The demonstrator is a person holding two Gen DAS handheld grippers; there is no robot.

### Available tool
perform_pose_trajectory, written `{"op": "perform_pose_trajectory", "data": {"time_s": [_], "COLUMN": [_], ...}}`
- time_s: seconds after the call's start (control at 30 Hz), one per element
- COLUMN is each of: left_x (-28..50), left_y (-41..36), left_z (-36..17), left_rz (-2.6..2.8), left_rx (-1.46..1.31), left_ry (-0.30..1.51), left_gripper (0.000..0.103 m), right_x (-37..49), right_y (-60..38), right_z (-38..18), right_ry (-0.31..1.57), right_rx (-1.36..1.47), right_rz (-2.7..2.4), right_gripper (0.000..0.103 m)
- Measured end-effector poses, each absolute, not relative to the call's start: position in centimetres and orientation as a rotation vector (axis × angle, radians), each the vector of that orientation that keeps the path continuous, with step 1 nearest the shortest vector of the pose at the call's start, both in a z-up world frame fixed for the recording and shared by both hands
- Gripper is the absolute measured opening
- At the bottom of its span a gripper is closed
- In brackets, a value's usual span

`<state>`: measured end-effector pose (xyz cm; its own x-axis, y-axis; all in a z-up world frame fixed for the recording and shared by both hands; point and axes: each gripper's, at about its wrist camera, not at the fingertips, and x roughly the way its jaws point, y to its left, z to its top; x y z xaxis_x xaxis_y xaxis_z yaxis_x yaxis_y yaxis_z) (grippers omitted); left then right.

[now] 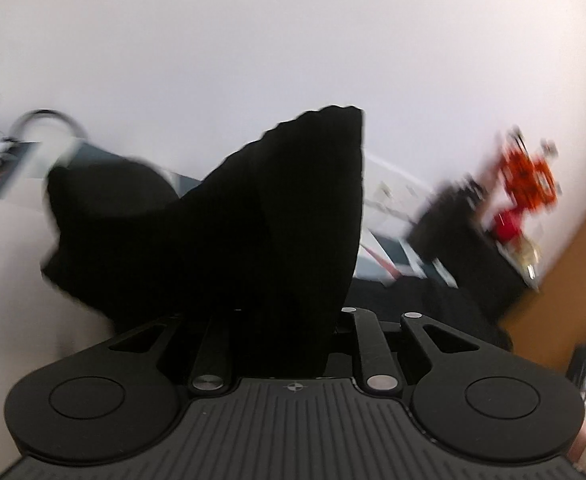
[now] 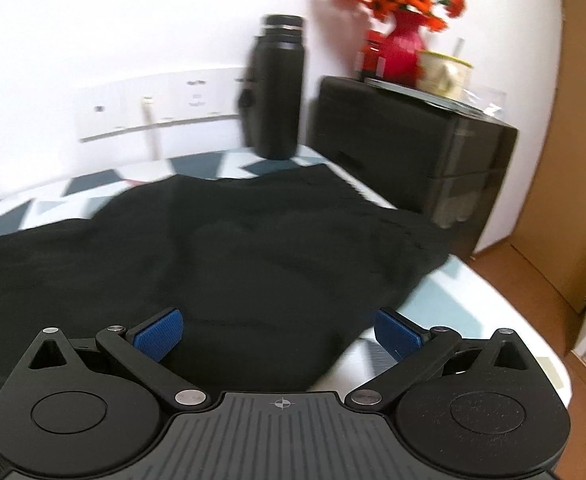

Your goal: Fold clothes

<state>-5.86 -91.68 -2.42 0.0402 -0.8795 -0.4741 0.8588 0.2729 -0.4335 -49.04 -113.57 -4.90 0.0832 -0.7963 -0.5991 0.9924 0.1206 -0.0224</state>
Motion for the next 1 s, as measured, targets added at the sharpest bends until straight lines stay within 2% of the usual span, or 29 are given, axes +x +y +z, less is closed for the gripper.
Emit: {"op": "perform_pose_trajectory", "data": {"time_s": [0.2, 0.4, 0.47, 0.5, 0.53, 0.6, 0.7, 0.8, 0.93, 1.0], "left_x": [-14.1, -20.1, -20.8, -20.8, -21.0, -21.4, -21.9, -21.0, -18.5, -17.2], "left_y": [-99.3, -102.4, -102.6, -102.4, -102.5, -101.8, -100.3, -97.5, -92.6, -90.6], "left_z": [-5.7, -9.0, -9.5, -9.3, -8.9, -7.7, -5.5, -3.9, -2.9, -3.5], "left_rz": [-1.505, -1.575, -1.569, -1.569, -1.575, -1.578, -1.602, -1.558, -1.439, -1.36], "left_rx": [0.176, 0.366, 0.389, 0.385, 0.377, 0.368, 0.379, 0.347, 0.279, 0.301], "left_ry": [0.814, 0.837, 0.842, 0.847, 0.852, 0.792, 0.653, 0.583, 0.558, 0.59], "left_gripper": [0.018, 0.02, 0.028, 0.042, 0.065, 0.08, 0.08, 0.085, 0.096, 0.096], "right_x": [-52.7, -56.3, -56.4, -56.3, -56.1, -55.9, -55.3, -54.5, -53.3, -52.4], "right_y": [-114.8, -116.1, -116.6, -116.7, -116.9, -117.3, -117.5, -117.3, -116.9, -116.3], "right_z": [-6.5, -8.0, -8.1, -8.1, -8.0, -7.9, -7.3, -6.5, -5.3, -5.0], "right_ry": [0.55, 0.559, 0.565, 0.566, 0.566, 0.566, 0.554, 0.537, 0.515, 0.514], "right_rx": [0.476, 0.505, 0.496, 0.493, 0.49, 0.483, 0.488, 0.495, 0.506, 0.509], "right_rz": [-1.398, -1.393, -1.371, -1.36, -1.349, -1.327, -1.307, -1.282, -1.242, -1.222], "right_gripper": [0.102, 0.102, 0.102, 0.102, 0.102, 0.102, 0.102, 0.102, 0.102, 0.102]}}
